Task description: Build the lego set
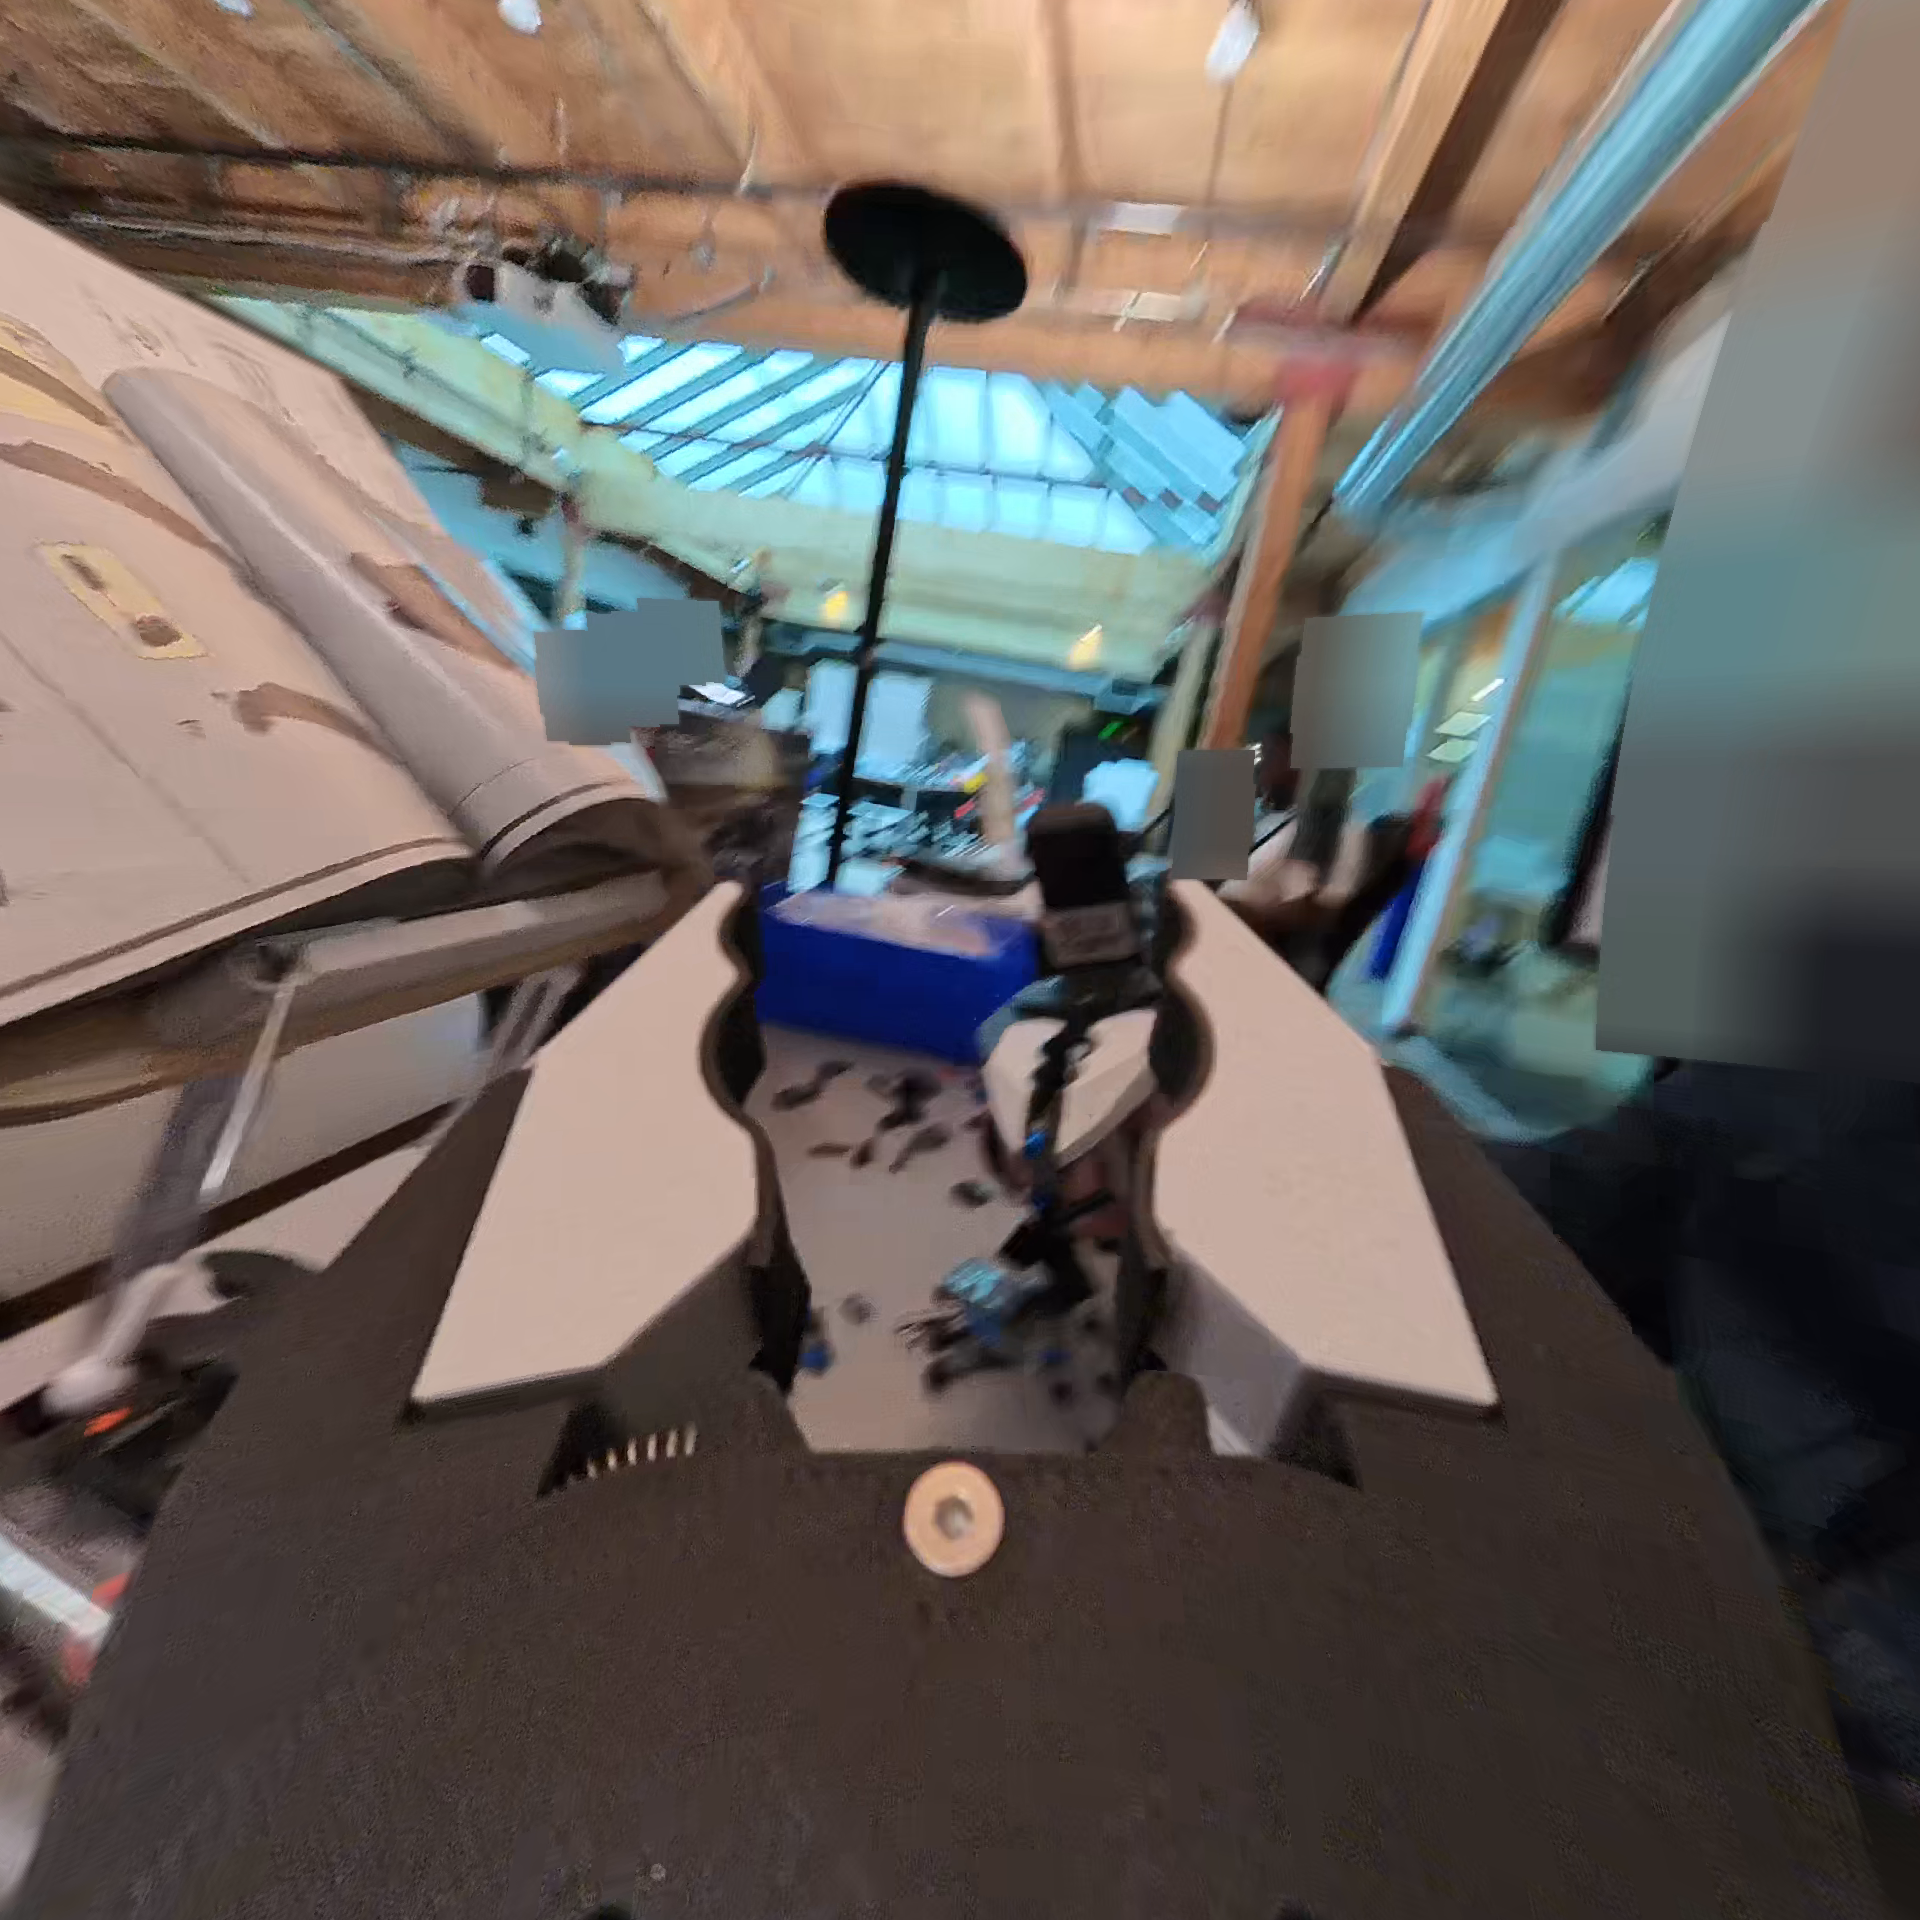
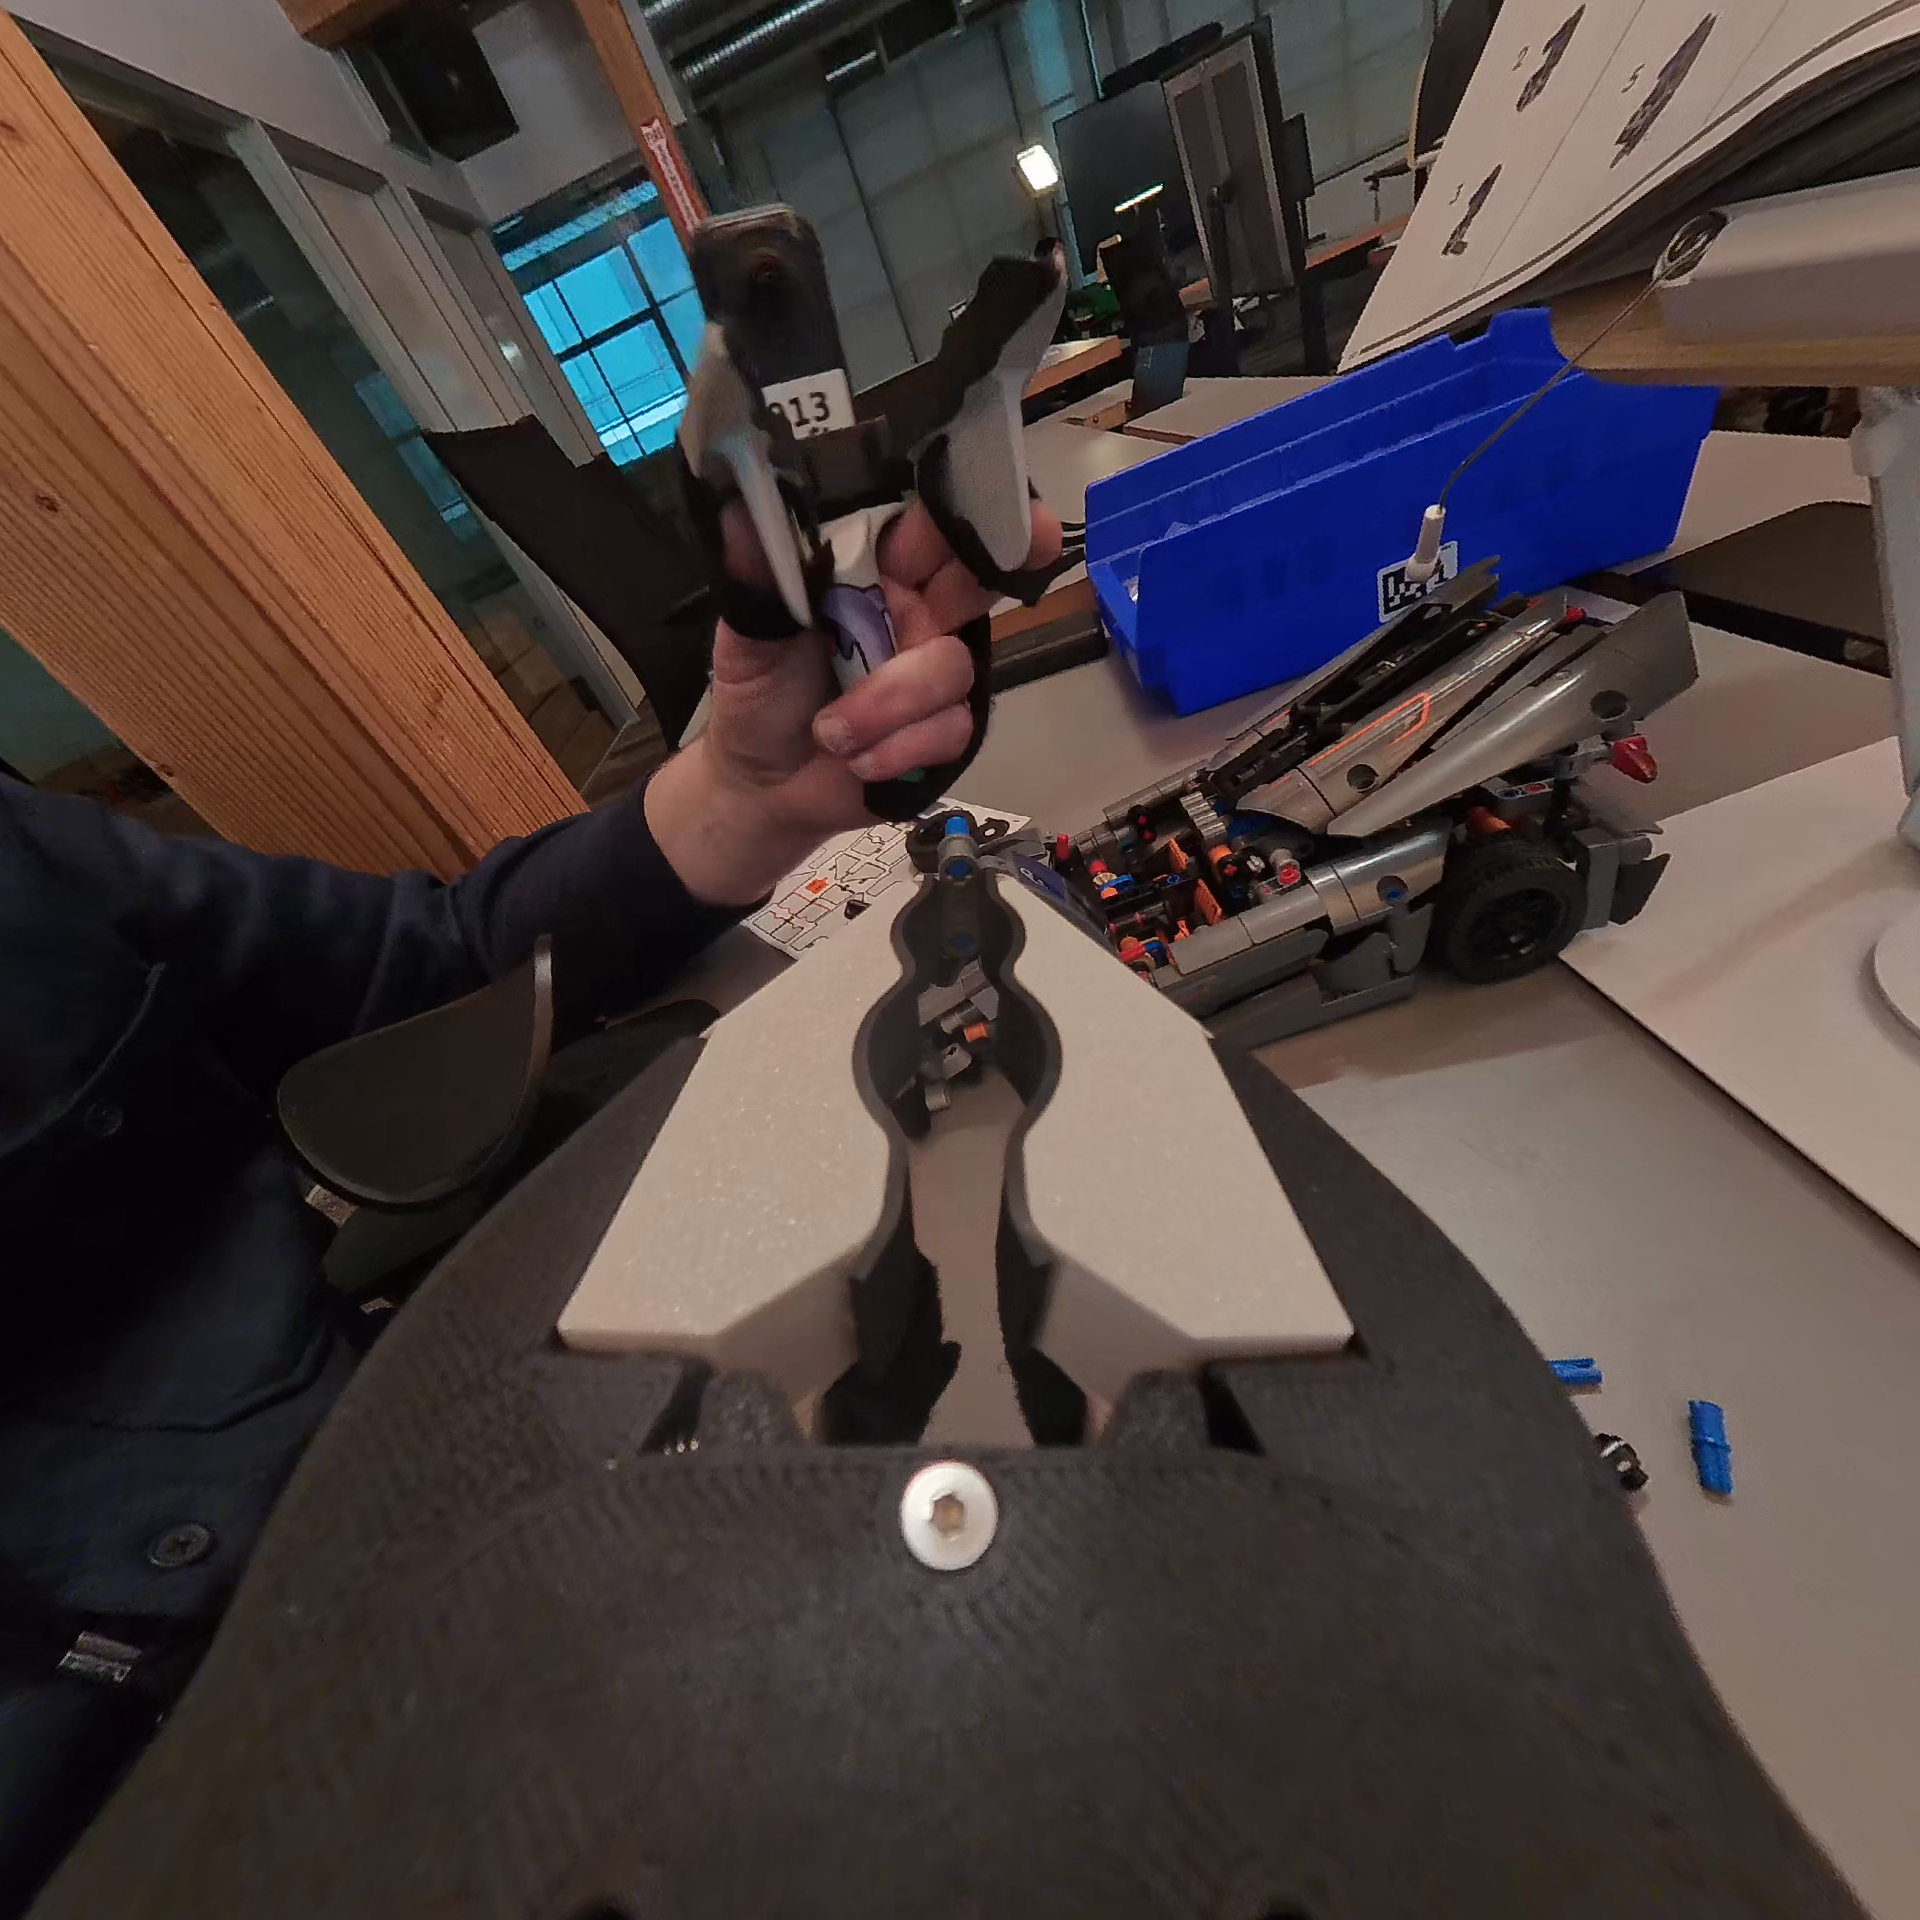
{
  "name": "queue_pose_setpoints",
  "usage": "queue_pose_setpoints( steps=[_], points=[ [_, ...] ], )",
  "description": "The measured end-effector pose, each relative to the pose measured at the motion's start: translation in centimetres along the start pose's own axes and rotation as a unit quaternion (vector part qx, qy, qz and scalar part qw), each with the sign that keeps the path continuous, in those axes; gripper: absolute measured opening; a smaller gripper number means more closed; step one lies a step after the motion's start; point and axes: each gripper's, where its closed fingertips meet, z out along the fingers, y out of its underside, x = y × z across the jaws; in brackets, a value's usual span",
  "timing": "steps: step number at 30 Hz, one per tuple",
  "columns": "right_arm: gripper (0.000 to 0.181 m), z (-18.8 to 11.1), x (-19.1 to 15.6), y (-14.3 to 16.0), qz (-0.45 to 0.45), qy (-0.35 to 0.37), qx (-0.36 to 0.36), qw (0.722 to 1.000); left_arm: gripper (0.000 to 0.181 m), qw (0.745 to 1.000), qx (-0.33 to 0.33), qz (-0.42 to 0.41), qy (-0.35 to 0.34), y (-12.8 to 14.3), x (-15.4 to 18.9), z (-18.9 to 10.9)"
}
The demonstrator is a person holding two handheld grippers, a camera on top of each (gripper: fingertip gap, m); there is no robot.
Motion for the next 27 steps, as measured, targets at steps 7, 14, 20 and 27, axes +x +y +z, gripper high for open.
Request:
queue_pose_setpoints(
  steps=[7, 14, 20, 27],
  points=[
    [0.004, 0.1, 0.0, 0.1, 0.0, -0.001, -0.002, 1.0, 0.107, 0.985, 0.099, -0.129, 0.062, -3.2, -0.3, -1.6],
    [0.004, 0.0, -0.2, 0.0, -0.001, -0.003, 0.0, 1.0, 0.031, 0.975, 0.082, -0.158, 0.132, -3.2, 1.0, -2.4],
    [0.004, 0.0, -0.3, -0.1, -0.002, -0.005, 0.001, 1.0, 0.047, 0.989, 0.074, -0.095, 0.088, -2.7, 0.5, -2.1],
    [0.004, 0.0, -0.2, 0.0, -0.001, -0.003, -0.001, 1.0, 0.081, 0.998, 0.027, -0.057, 0.02, -1.2, -1.2, -1.7]
  ],
)
